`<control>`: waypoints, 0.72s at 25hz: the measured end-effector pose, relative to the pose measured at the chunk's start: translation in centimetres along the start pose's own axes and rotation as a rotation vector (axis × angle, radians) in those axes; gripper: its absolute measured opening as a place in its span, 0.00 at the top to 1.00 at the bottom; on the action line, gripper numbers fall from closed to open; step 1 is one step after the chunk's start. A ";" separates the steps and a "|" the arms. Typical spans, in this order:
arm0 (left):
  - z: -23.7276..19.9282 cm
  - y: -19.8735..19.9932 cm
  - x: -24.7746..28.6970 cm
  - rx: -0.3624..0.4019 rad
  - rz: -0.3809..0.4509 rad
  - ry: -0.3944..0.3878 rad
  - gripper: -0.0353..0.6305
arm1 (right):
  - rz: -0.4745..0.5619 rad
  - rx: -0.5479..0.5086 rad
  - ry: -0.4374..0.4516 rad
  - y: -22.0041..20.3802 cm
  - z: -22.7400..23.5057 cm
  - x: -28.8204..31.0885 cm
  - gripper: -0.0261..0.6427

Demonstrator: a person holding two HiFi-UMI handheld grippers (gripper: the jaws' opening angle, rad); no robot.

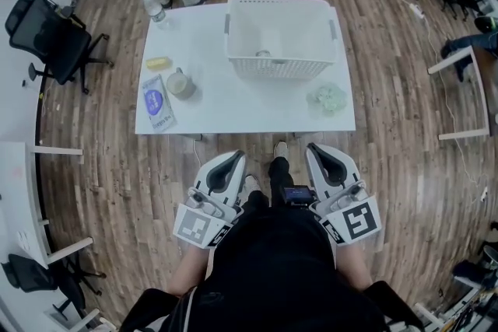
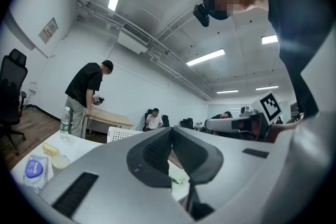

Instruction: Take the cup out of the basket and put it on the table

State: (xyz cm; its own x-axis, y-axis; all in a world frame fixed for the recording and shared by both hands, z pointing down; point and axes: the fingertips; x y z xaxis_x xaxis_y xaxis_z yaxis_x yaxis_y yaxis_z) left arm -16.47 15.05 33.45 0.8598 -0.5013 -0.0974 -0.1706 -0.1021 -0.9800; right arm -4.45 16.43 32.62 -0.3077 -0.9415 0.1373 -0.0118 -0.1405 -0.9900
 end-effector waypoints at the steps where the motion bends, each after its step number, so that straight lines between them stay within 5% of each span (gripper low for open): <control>1: -0.3 0.2 0.6 0.006 -0.003 0.003 0.93 | 0.002 0.006 0.008 0.0 0.4 0.7 0.92; 18: -4.4 0.4 13.2 0.034 -0.063 -0.001 0.93 | 0.030 0.048 0.090 1.3 9.9 9.3 0.92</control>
State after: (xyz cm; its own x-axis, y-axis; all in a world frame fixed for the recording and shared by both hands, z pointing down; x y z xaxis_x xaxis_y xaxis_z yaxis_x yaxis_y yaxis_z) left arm -7.34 4.59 32.54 0.8689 -0.4937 -0.0354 -0.0994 -0.1039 -0.9896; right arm 2.12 4.43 32.89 -0.3913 -0.9146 0.1016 0.0437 -0.1288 -0.9907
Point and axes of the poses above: the fingertips, and each gripper's own axes: x forward along the fingers, z to its right, y out of its top, and after that the axes turned 13 degrees about -y, right-handed
